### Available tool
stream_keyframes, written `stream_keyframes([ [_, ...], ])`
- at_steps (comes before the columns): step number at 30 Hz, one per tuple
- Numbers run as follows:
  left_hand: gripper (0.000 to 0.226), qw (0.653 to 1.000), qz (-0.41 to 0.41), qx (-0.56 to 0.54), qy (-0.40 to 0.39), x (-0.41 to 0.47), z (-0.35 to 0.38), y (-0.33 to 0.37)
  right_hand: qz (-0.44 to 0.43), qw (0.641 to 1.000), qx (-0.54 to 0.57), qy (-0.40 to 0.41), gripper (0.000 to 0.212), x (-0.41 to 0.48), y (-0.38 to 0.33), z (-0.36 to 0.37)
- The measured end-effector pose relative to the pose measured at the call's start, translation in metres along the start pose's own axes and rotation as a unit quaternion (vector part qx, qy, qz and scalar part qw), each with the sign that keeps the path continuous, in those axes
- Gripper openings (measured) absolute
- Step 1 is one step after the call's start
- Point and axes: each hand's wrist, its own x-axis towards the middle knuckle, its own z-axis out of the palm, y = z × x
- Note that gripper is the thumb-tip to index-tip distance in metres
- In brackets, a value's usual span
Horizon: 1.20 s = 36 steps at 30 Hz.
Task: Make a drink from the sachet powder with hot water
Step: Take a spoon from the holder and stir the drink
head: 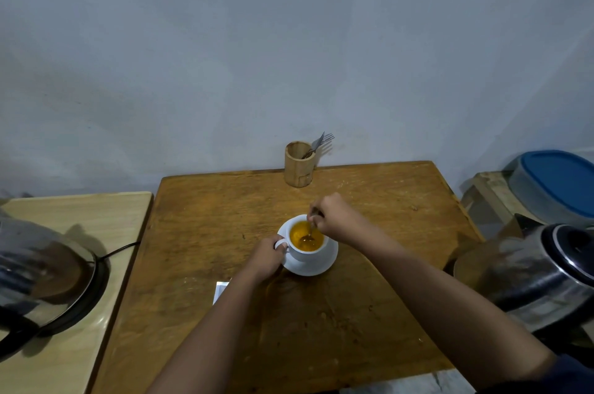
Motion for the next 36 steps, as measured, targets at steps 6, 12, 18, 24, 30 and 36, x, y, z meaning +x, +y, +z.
stream_keyframes([
  [6,0.019,1.000,0.007,0.007,-0.002,0.001,-0.001,-0.001,-0.022,1.000,-0.013,0.001,0.025,0.001,-0.011,0.007],
  [12,0.018,1.000,0.010,0.010,0.001,0.001,0.000,-0.001,-0.022,0.997,-0.077,-0.002,0.024,-0.001,-0.005,0.001],
  [18,0.019,1.000,0.008,0.002,0.002,-0.002,0.000,-0.001,-0.018,1.000,-0.024,0.003,0.021,-0.003,0.002,0.001],
  [24,0.020,1.000,0.007,0.006,-0.003,-0.004,0.000,0.003,-0.038,0.999,0.008,0.008,0.019,-0.006,0.008,-0.006],
  [30,0.019,1.000,0.005,0.022,-0.002,-0.004,0.000,0.006,-0.157,0.986,-0.053,0.033,0.021,-0.020,0.011,-0.029],
  [36,0.022,0.999,0.000,0.035,0.022,-0.006,0.004,0.007,-0.253,0.957,-0.130,0.047,0.021,-0.031,0.010,-0.045],
])
